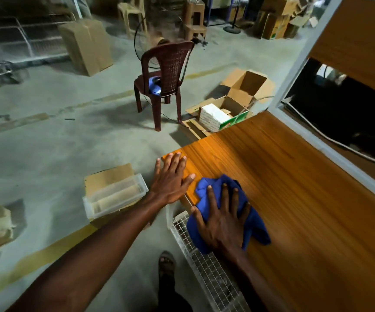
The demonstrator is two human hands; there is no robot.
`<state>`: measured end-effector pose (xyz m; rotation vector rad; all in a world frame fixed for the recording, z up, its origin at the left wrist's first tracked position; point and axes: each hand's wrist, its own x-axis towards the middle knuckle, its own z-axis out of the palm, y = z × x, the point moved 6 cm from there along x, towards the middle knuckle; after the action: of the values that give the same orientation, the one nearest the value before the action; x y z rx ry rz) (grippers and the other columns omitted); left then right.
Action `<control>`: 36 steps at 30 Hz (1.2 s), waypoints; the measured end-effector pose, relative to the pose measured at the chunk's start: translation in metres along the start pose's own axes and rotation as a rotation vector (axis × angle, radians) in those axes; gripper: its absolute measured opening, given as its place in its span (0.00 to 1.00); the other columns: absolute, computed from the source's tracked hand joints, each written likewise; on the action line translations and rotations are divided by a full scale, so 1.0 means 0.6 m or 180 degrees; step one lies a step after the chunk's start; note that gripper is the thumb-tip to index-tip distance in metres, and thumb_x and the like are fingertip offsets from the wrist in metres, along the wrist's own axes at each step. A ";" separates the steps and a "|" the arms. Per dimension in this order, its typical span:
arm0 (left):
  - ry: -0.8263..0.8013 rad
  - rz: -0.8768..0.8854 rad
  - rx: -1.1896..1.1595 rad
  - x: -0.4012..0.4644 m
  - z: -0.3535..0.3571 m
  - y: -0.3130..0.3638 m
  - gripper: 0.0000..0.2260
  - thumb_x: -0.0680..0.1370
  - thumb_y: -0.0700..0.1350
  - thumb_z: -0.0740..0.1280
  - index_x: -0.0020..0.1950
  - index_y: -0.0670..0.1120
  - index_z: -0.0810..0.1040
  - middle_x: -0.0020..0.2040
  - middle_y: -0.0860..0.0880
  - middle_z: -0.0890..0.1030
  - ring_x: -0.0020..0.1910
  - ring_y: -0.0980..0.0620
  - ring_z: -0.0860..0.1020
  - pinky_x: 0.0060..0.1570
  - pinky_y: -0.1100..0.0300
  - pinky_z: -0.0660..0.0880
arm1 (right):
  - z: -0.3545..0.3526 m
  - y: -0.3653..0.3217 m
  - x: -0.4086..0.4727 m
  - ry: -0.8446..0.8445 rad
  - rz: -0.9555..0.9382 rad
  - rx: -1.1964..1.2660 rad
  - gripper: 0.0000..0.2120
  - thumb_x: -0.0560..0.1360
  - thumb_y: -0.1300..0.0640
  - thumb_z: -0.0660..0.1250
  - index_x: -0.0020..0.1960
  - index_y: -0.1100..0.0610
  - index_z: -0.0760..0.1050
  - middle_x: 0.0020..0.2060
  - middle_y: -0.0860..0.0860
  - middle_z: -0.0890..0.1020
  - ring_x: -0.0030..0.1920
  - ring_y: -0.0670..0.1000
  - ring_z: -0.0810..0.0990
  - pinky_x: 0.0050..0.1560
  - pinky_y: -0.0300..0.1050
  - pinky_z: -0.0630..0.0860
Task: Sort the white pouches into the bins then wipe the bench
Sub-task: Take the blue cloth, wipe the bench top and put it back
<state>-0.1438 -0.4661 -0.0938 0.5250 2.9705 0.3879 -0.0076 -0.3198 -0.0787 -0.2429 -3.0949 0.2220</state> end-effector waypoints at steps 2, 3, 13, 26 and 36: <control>-0.0043 -0.0064 0.0043 0.024 -0.011 -0.037 0.33 0.81 0.66 0.43 0.81 0.50 0.45 0.82 0.49 0.46 0.80 0.47 0.42 0.75 0.40 0.39 | 0.009 -0.029 0.043 -0.0013 -0.0110 -0.0004 0.36 0.77 0.28 0.43 0.80 0.44 0.52 0.81 0.57 0.51 0.80 0.64 0.46 0.73 0.74 0.46; -0.0058 -0.0093 0.0036 0.033 -0.017 -0.054 0.33 0.81 0.65 0.43 0.81 0.50 0.46 0.82 0.49 0.46 0.80 0.47 0.42 0.76 0.40 0.40 | 0.012 -0.044 0.064 -0.0039 -0.0161 -0.0006 0.36 0.77 0.28 0.42 0.81 0.43 0.51 0.81 0.57 0.50 0.80 0.63 0.44 0.74 0.74 0.45; 0.0339 -0.0494 -0.0409 0.054 -0.063 -0.205 0.34 0.80 0.64 0.40 0.80 0.47 0.55 0.81 0.49 0.56 0.80 0.50 0.51 0.78 0.47 0.48 | 0.028 -0.187 0.237 -0.0066 -0.1190 0.0206 0.33 0.78 0.39 0.59 0.80 0.47 0.56 0.79 0.54 0.60 0.80 0.59 0.53 0.77 0.65 0.46; 0.0774 -0.1610 -0.0788 -0.039 -0.103 -0.451 0.37 0.77 0.65 0.41 0.79 0.46 0.60 0.79 0.47 0.61 0.79 0.48 0.57 0.76 0.49 0.51 | 0.094 -0.420 0.399 -0.1275 -0.2388 0.0730 0.23 0.75 0.34 0.60 0.59 0.48 0.78 0.50 0.52 0.85 0.52 0.60 0.82 0.49 0.52 0.77; 0.0698 -0.2312 -0.0978 -0.142 -0.010 -0.613 0.36 0.78 0.65 0.42 0.78 0.46 0.62 0.79 0.48 0.62 0.78 0.49 0.59 0.75 0.51 0.53 | 0.379 -0.562 0.445 -0.3213 -0.1761 0.1502 0.27 0.67 0.35 0.76 0.39 0.60 0.76 0.32 0.50 0.75 0.35 0.46 0.73 0.40 0.48 0.72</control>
<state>-0.1840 -0.8315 -0.1811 -0.6462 2.9359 0.8206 -0.3318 -0.6395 -0.2502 1.0234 -3.6288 1.3767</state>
